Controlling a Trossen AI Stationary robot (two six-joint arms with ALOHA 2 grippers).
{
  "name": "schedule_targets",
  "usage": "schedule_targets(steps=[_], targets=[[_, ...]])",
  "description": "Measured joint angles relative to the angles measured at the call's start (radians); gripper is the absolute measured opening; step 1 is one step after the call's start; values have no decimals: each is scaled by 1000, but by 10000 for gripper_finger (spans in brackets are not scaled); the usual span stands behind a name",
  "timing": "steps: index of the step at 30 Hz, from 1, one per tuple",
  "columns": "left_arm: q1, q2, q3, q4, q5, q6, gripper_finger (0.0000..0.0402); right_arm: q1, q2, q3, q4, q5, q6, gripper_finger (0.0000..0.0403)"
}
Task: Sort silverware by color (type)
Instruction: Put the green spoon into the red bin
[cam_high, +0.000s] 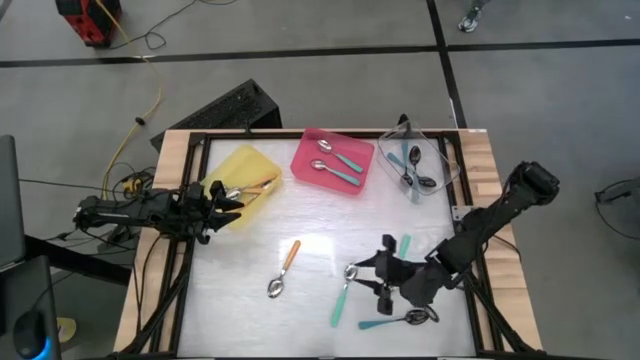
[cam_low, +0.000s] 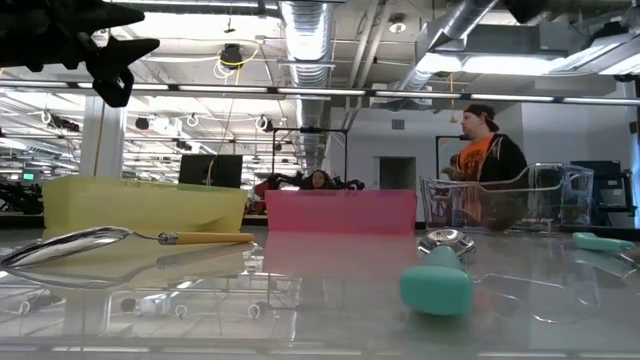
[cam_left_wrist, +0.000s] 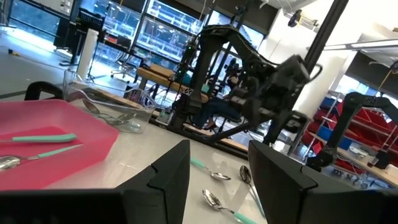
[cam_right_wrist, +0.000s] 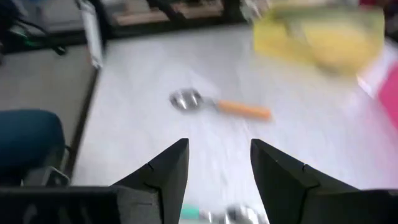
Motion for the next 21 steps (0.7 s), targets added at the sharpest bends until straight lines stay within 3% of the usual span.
schedule_targets(steps=[5,12,21], targets=[[0,0,0,-10,0,4,148,6,2,0,-189,-9,221,199],[0,0,0,-23,0,4,148,10,2,0,-405,-29,412,199],[0,0,0,-23,0,4,148,8,2,0,-709,-82,890,199]])
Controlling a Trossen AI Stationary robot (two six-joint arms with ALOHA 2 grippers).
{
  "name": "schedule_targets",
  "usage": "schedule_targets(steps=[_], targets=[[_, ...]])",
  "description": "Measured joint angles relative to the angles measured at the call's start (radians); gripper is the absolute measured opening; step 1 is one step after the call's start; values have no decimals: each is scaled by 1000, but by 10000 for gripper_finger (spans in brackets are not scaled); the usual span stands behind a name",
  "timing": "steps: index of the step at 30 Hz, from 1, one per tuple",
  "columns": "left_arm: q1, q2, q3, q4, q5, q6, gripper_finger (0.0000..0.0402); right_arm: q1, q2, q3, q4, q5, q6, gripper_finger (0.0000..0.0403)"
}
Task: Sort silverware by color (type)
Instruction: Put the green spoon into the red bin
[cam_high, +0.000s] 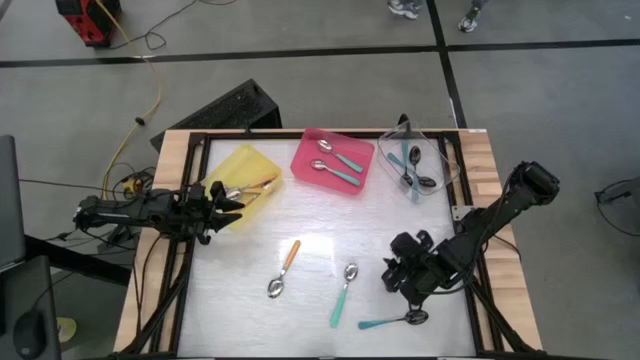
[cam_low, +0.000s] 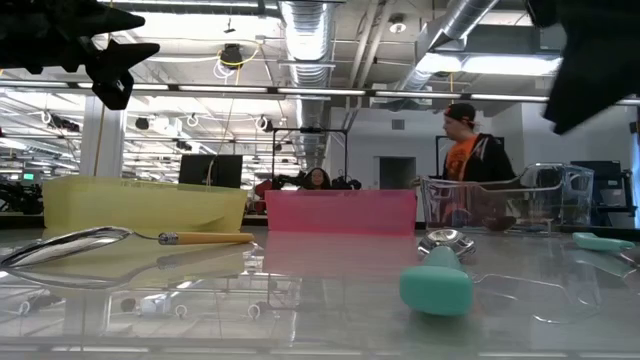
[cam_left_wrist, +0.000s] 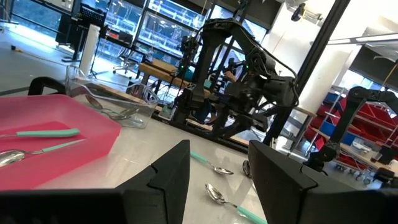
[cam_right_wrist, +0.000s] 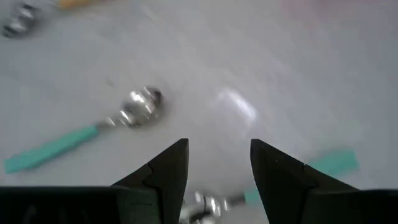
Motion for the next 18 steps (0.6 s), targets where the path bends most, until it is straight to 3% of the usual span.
schedule_targets(steps=[5,13,18], targets=[[0,0,0,0,0,0,148,0,0,0,-89,-147,180,199],[0,0,0,0,0,0,148,-5,19,-12,-119,-153,449,192],[0,0,0,1,0,-1,148,-13,90,-17,-202,-187,517,176]])
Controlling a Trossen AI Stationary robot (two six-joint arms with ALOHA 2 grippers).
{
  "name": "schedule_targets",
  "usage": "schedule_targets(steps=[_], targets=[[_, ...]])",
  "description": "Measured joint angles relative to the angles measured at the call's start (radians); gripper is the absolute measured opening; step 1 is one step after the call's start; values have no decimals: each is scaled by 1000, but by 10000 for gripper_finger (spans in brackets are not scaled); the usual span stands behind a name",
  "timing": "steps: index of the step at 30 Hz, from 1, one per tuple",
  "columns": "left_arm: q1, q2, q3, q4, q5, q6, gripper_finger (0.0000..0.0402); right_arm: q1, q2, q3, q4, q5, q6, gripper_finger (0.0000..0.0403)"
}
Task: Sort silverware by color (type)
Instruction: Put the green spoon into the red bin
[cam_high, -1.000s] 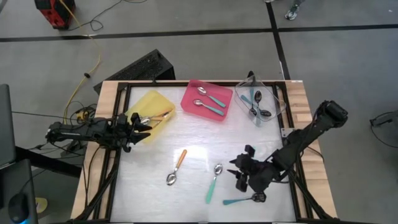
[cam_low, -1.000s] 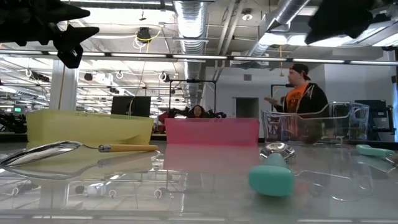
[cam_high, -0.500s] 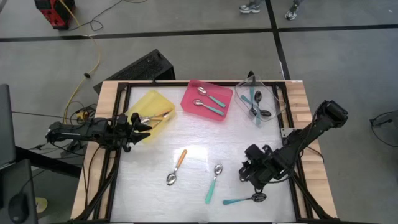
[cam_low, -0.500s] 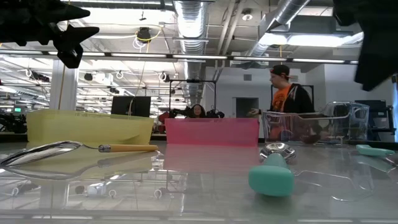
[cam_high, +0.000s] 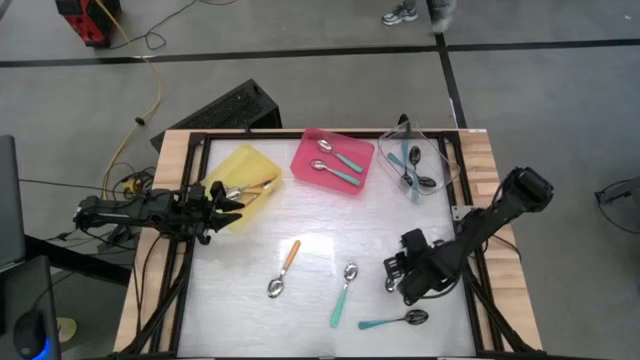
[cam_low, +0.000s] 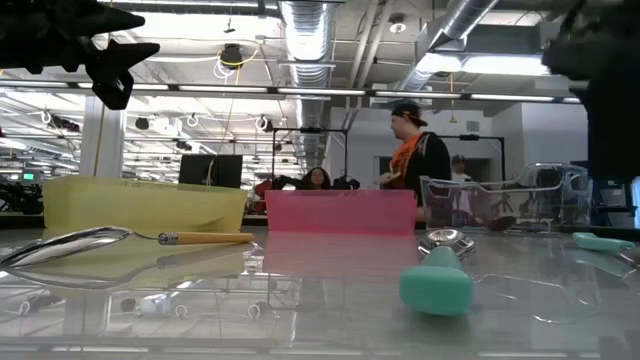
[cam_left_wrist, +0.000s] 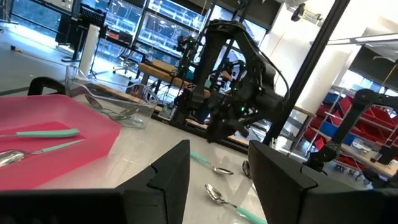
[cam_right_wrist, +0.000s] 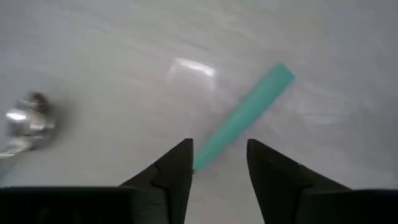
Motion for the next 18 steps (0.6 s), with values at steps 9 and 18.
schedule_targets(steps=[9,18], targets=[[0,0,0,7,0,-3,148,-28,99,0,-15,-13,13,167],[0,0,0,7,0,-3,148,-66,179,0,-37,-13,44,193]])
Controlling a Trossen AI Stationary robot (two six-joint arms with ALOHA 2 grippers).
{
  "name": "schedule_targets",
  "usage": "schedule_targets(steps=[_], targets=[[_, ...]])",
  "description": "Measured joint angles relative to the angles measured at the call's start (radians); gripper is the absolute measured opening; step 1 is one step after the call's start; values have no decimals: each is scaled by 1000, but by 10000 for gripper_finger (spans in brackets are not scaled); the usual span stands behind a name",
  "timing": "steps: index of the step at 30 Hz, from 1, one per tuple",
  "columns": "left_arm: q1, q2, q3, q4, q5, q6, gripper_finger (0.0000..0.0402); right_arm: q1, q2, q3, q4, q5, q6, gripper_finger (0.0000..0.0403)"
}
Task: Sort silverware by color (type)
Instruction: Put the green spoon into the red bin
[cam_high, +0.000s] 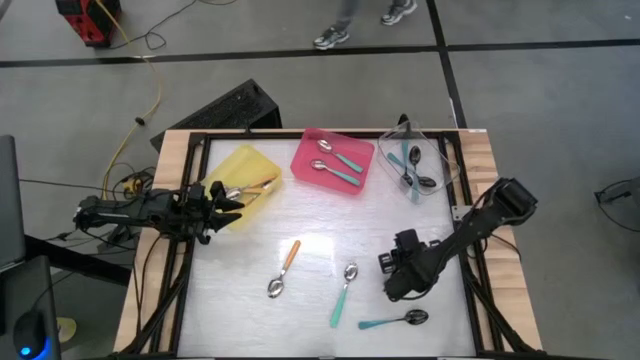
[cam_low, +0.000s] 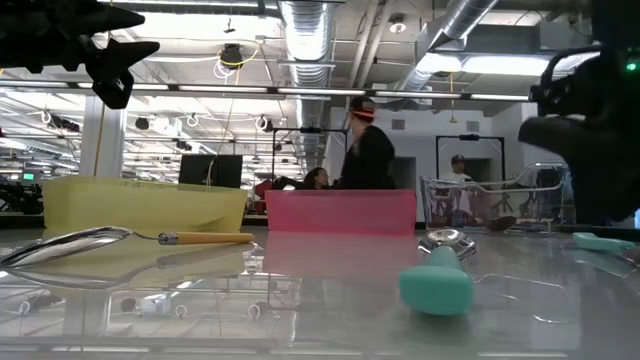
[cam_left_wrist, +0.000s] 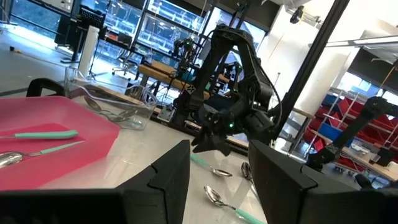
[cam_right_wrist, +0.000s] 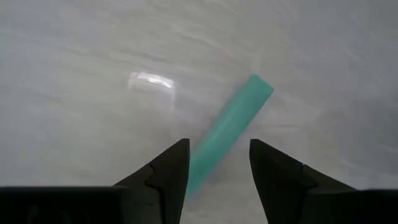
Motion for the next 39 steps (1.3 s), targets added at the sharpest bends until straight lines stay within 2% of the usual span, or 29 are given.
schedule_targets(steps=[4,9,14,24,32,39], targets=[[0,0,0,0,0,4,148,1,39,0,8,-10,-21,209],[0,0,0,0,0,13,148,3,75,0,15,-18,26,224],[0,0,0,0,0,14,148,2,95,0,21,-42,100,226],[0,0,0,-1,-5,14,148,-1,123,2,79,-34,132,223],[0,0,0,0,-5,14,148,5,154,2,92,-30,143,194],[0,0,0,0,-5,14,148,4,155,2,111,-28,134,121]])
